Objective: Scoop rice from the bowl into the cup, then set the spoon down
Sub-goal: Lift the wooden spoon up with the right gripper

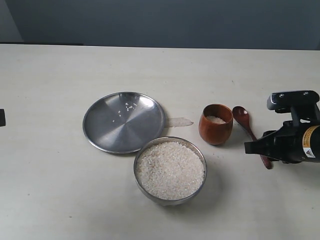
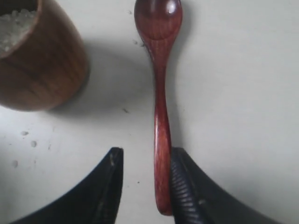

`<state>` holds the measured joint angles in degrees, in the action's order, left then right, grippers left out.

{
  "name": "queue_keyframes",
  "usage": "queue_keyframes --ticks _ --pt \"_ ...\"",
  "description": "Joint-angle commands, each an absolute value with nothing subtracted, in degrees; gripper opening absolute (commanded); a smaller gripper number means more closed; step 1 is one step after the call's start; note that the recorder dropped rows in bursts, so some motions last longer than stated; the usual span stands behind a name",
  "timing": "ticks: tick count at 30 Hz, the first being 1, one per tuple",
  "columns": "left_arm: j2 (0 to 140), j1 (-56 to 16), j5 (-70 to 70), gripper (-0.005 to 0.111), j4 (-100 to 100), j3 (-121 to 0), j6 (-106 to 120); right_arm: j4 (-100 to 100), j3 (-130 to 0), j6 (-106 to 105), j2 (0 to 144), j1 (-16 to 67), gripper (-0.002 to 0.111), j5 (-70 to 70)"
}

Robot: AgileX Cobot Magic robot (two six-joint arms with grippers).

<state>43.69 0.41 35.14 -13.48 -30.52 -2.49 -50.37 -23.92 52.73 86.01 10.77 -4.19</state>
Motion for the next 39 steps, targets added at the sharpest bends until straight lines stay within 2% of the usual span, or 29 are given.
queue_keyframes --ticks 1,16,39 --pt "43.8 0.5 34.5 0.0 -13.2 -30.8 -2.3 -50.7 -23.6 49.1 85.6 10.3 0.033 -5.1" --pt "43.8 0.5 34.5 0.0 -13.2 -30.8 -2.3 -50.7 -26.0 47.7 93.2 9.7 0.033 -3.2" --pt "43.8 0.5 34.5 0.0 -13.2 -30.8 -2.3 -51.3 -27.9 47.0 95.4 9.7 0.033 -2.6"
